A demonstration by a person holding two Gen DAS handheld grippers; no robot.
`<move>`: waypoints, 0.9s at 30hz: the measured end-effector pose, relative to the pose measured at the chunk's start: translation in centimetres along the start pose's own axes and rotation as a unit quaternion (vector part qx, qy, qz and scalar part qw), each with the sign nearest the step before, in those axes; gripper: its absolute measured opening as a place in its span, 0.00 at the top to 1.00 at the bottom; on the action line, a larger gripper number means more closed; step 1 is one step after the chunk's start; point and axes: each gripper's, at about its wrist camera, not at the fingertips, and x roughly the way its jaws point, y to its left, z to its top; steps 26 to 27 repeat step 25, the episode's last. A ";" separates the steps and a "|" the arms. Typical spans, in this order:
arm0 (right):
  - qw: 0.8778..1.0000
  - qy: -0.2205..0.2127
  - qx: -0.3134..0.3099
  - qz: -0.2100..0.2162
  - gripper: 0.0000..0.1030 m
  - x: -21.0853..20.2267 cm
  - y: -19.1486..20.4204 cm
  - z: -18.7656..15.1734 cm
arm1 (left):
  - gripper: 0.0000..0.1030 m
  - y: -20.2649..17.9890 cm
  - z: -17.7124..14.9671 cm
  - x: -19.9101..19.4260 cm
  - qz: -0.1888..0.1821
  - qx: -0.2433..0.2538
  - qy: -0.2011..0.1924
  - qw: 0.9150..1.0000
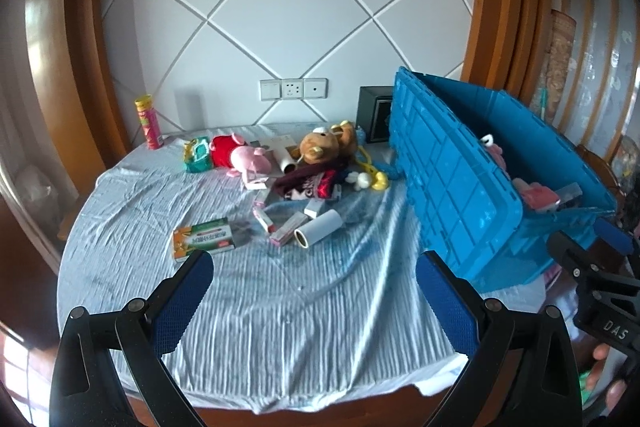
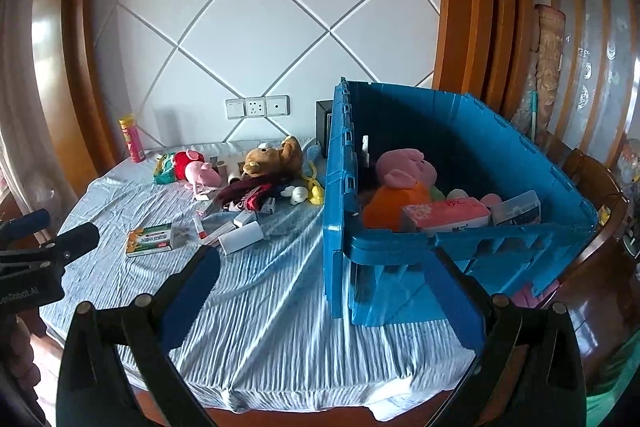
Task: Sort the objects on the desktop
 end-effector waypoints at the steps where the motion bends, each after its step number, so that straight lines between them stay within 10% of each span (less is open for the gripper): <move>1: 1.000 0.000 0.000 0.001 0.00 0.0 0.0 0.0 | 0.01 0.0 0.0 0.0 0.002 -0.001 0.000 1.000; 27: 1.000 -0.001 0.006 0.015 0.00 0.7 0.0 0.4 | 0.01 -0.6 0.0 -1.1 0.005 0.013 -0.026 1.000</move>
